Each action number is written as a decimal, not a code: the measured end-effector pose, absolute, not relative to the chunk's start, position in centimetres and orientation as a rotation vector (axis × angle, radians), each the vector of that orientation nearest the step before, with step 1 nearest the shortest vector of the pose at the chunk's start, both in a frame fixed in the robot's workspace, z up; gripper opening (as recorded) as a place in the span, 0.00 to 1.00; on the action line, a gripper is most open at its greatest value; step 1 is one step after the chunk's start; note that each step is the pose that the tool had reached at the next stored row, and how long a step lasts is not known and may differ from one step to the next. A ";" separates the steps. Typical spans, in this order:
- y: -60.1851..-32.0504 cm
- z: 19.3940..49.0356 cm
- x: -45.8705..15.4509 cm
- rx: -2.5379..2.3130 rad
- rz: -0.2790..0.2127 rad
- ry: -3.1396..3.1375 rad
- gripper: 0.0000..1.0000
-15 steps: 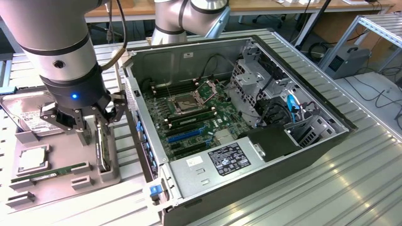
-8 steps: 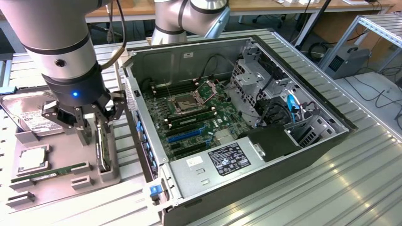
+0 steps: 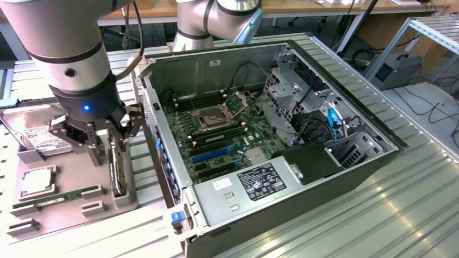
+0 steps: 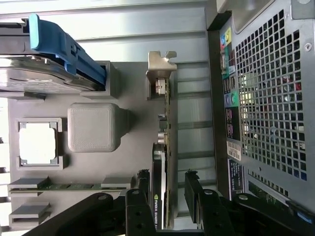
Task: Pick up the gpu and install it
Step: 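Pick up the gpu and move the gpu toward the slot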
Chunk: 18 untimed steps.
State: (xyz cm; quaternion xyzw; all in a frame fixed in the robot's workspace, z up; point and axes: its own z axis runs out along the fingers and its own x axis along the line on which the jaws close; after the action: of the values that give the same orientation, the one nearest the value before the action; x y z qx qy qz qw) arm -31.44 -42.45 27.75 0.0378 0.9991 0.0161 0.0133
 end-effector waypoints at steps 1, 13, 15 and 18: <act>-42.4 27.7 -31.4 0.118 0.050 3.112 0.42; -41.6 26.0 -31.8 0.117 0.019 3.112 0.42; -41.6 25.3 -31.8 0.117 0.014 3.112 0.42; -41.6 24.6 -31.8 0.117 0.013 3.112 0.42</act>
State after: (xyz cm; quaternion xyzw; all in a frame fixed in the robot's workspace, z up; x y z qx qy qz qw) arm -31.79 -41.60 24.63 0.0376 0.9992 0.0040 0.0137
